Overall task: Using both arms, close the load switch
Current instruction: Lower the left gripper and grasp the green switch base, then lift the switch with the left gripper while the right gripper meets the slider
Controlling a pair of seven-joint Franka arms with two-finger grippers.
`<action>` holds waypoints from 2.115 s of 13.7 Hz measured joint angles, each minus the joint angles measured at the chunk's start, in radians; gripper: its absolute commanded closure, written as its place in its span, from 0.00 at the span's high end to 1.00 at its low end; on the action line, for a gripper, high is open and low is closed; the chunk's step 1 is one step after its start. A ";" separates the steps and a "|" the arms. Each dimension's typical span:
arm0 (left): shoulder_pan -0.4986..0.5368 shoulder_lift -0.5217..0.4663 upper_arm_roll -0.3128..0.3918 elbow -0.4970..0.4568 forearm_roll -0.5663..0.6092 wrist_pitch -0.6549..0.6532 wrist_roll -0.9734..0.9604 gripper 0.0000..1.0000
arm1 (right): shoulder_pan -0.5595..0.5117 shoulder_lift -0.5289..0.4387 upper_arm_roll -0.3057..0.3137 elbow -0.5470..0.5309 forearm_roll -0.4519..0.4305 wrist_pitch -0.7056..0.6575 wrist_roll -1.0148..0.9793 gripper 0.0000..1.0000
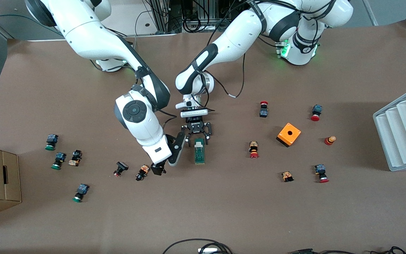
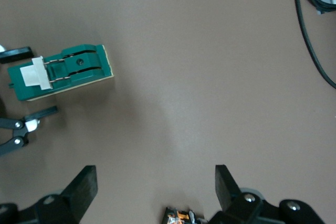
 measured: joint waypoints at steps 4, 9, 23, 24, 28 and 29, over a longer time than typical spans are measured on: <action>-0.001 0.015 0.000 -0.003 0.037 -0.012 -0.006 0.71 | 0.020 0.008 0.000 -0.002 -0.002 -0.006 0.000 1.00; -0.001 0.020 0.000 -0.007 0.068 -0.021 -0.006 0.71 | 0.046 0.017 0.000 -0.014 -0.002 -0.007 0.001 1.00; -0.001 0.020 0.010 -0.012 0.071 -0.027 -0.006 0.61 | 0.143 0.087 0.001 -0.014 -0.002 0.019 0.092 1.00; -0.001 0.020 0.011 -0.013 0.072 -0.027 -0.006 0.61 | 0.147 0.092 0.001 -0.014 -0.002 0.019 0.092 1.00; -0.001 0.020 0.013 -0.014 0.081 -0.028 -0.006 0.61 | 0.160 0.104 0.001 -0.013 -0.002 0.024 0.094 1.00; -0.001 0.020 0.013 -0.014 0.082 -0.028 -0.006 0.61 | 0.163 0.107 0.001 -0.013 -0.002 0.029 0.095 1.00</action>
